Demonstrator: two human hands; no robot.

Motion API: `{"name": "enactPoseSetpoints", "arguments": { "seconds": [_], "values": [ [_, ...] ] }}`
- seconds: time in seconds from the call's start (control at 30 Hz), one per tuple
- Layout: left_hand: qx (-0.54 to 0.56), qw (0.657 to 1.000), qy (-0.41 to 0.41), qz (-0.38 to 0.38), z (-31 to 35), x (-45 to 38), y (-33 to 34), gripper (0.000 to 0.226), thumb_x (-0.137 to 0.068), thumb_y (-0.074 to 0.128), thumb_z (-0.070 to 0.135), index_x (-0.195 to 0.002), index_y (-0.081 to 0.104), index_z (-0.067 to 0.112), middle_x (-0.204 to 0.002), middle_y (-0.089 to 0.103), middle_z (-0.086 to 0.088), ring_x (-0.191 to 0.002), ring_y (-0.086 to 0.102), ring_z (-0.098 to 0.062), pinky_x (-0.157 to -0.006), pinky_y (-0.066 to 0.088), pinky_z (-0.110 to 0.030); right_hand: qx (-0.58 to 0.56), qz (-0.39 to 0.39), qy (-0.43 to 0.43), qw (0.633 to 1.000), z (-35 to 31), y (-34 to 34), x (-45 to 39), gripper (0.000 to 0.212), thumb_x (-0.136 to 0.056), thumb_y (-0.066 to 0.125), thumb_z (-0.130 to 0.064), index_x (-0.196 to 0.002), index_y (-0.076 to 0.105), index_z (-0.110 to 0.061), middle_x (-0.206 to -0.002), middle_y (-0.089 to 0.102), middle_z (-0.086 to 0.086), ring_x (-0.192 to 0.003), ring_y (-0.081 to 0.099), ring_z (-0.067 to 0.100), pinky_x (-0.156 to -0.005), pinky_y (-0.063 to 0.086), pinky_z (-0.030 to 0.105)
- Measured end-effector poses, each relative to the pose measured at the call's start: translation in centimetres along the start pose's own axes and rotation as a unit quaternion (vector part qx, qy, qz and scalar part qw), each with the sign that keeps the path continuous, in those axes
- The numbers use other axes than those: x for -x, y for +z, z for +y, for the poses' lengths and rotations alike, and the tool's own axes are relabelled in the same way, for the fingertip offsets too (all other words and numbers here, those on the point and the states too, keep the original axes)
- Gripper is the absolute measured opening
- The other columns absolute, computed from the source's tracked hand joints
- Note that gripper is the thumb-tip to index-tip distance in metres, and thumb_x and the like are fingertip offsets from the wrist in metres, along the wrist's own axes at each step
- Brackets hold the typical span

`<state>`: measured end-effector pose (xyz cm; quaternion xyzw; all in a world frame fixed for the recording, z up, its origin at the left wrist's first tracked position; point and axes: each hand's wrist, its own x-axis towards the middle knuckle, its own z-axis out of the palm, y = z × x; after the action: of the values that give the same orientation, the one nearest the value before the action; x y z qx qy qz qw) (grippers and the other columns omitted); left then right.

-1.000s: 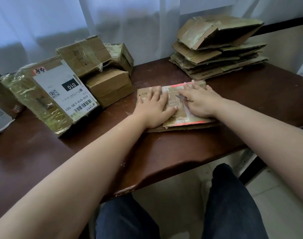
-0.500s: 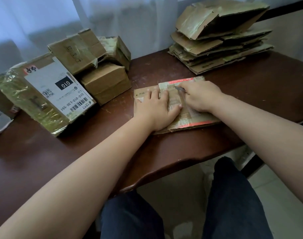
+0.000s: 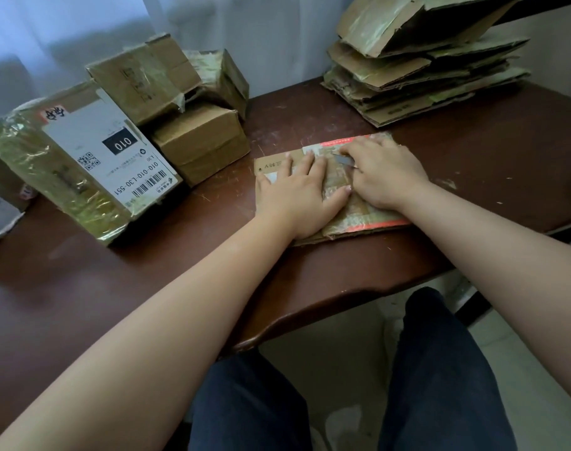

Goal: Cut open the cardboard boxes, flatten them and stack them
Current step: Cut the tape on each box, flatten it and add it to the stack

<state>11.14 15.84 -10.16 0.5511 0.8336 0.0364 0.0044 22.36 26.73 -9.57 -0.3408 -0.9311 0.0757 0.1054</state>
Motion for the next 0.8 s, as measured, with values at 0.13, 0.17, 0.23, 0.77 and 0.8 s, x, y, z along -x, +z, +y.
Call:
{"name": "enactPoseSetpoints", "arguments": {
  "seconds": [0.13,0.17,0.23,0.77,0.8],
  "values": [
    [0.038,0.995,0.005,0.09,0.1,0.7,-0.2,0.071,-0.091,0.036,0.061,-0.15,0.027,0.023,-0.158,0.025,0.001,-0.147,0.015,-0.024,-0.112,0.017,-0.057,-0.083,0.123,0.015,0.989,-0.2,-0.5,0.9,0.035,-0.096,0.039,-0.016,-0.128,0.053,-0.009,-0.127,0.058,0.012,-0.124,0.043,0.033,-0.096,0.038,0.042],
    [0.035,0.992,0.008,0.119,0.1,1.0,-0.4,0.067,-0.092,0.038,0.059,-0.148,0.032,0.021,-0.155,0.031,0.0,-0.146,0.019,-0.023,-0.112,0.018,-0.053,-0.096,0.157,0.017,0.983,-0.2,-0.9,1.4,0.034,-0.096,0.04,-0.014,-0.127,0.054,-0.008,-0.123,0.06,0.013,-0.12,0.045,0.034,-0.093,0.038,0.041],
    [0.029,0.987,0.012,0.16,0.1,1.5,-1.0,0.061,-0.093,0.04,0.055,-0.143,0.04,0.02,-0.149,0.041,-0.002,-0.143,0.027,-0.024,-0.113,0.018,-0.051,-0.094,0.202,0.014,0.975,-0.3,-1.9,2.1,0.031,-0.097,0.041,-0.013,-0.125,0.054,-0.008,-0.118,0.062,0.013,-0.115,0.047,0.035,-0.087,0.038,0.042],
    [0.207,0.965,-0.163,-0.007,-2.5,5.0,-4.7,0.101,-0.08,0.044,0.078,-0.147,0.025,0.005,-0.144,0.044,-0.013,-0.126,0.047,-0.03,-0.096,0.043,-0.038,-0.072,0.021,0.206,0.976,1.5,-5.7,4.2,0.062,-0.081,0.051,-0.071,-0.089,0.054,-0.01,-0.091,0.058,0.002,-0.087,0.057,0.026,-0.063,0.037,0.031],
    [0.205,0.966,-0.159,-0.011,-2.4,5.1,-4.5,0.1,-0.081,0.043,0.078,-0.147,0.025,0.005,-0.145,0.044,-0.013,-0.127,0.047,-0.03,-0.097,0.042,-0.037,-0.11,0.01,0.21,0.972,1.5,-5.3,4.4,0.06,-0.081,0.053,-0.07,-0.08,0.053,-0.01,-0.085,0.057,0.002,-0.081,0.056,0.026,-0.059,0.036,0.032]
  ]
}}
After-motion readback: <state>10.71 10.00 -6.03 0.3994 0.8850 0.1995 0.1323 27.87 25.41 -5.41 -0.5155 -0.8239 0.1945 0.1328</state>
